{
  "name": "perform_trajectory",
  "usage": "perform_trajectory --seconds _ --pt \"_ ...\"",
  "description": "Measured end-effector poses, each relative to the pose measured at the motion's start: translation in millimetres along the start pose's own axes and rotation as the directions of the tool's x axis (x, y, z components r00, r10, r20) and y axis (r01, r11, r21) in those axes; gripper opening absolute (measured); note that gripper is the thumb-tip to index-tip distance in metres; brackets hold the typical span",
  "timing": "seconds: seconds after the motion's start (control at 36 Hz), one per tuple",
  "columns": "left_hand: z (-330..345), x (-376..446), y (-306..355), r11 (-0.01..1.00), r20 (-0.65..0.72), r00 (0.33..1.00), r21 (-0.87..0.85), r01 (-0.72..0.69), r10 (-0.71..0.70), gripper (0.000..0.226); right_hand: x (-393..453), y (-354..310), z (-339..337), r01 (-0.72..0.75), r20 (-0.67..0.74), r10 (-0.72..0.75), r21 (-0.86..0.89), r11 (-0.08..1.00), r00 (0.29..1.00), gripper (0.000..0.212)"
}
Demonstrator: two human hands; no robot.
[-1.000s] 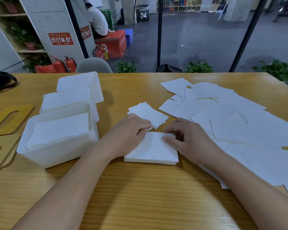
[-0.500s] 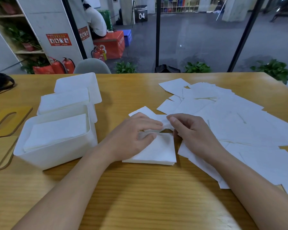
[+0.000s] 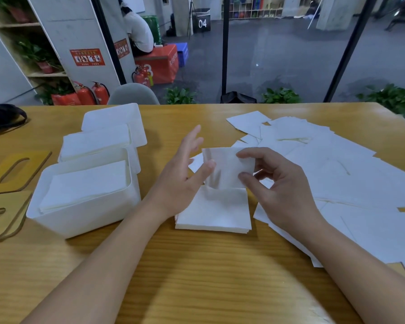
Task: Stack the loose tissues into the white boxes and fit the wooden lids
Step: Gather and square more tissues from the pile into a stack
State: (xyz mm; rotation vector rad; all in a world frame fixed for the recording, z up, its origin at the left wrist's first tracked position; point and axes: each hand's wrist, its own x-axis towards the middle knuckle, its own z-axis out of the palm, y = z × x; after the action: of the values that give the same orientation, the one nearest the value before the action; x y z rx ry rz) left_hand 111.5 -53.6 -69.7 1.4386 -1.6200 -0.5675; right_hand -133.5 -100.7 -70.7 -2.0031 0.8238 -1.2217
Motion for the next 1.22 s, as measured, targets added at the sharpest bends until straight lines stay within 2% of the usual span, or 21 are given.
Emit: perform_trajectory --seconds 0.06,0.11,0.28,0.42,0.5,0.58,0.69,0.83,1.0,1.08,1.22 --pt "-1 1 -1 0.995 0.004 0.999 -0.087 0.039 -0.039 0.083 0 -3 1 0.016 -0.006 -0.016 0.031 0.999 1.0 0.048" --pt "-1 3 -3 0.993 -0.001 0.998 -0.106 0.055 -0.055 0.079 0 -5 1 0.029 -0.009 -0.029 0.07 0.997 1.0 0.054" --pt "2 4 -8 1.0 -0.077 0.997 -0.023 -0.01 0.009 0.058 2 -2 -1 -0.022 0.008 0.022 0.111 0.994 1.0 0.063" --pt "-3 4 -4 0.998 -0.128 0.99 -0.015 -0.056 0.053 0.037 5 1 -2 -0.122 0.045 0.115 0.174 0.977 0.992 0.046" --pt "-8 4 -1 1.0 -0.107 0.994 -0.017 -0.025 0.023 0.024 7 0 -4 -0.182 0.047 0.175 0.236 0.955 0.983 0.034" --pt "-15 4 -1 0.999 -0.056 0.998 -0.036 0.023 -0.025 0.017 8 1 -9 -0.223 0.058 0.215 0.273 0.936 0.975 0.031" --pt "-23 2 2 0.995 0.041 0.995 -0.046 0.091 -0.09 0.014 8 4 -9 -0.252 0.092 0.237 0.23 0.94 0.967 0.031" --pt "-27 0 2 0.979 0.074 0.976 -0.001 0.205 -0.205 0.018 6 9 -5 -0.318 0.188 0.29 0.142 0.937 0.938 0.036" --pt "-28 -2 3 0.952 0.13 0.944 0.088 0.294 -0.303 0.024 2 14 2 -0.35 0.203 0.348 -0.025 0.936 0.915 0.026" --pt "-25 -3 3 0.933 0.1 0.939 0.186 0.307 -0.329 0.021 -2 14 5 -0.303 0.176 0.32 -0.115 0.946 0.931 0.022" --pt "-22 -5 6 0.875 0.088 0.946 0.415 0.249 -0.311 0.006 -5 16 8 -0.18 0.126 0.238 -0.357 0.917 0.963 0.015"
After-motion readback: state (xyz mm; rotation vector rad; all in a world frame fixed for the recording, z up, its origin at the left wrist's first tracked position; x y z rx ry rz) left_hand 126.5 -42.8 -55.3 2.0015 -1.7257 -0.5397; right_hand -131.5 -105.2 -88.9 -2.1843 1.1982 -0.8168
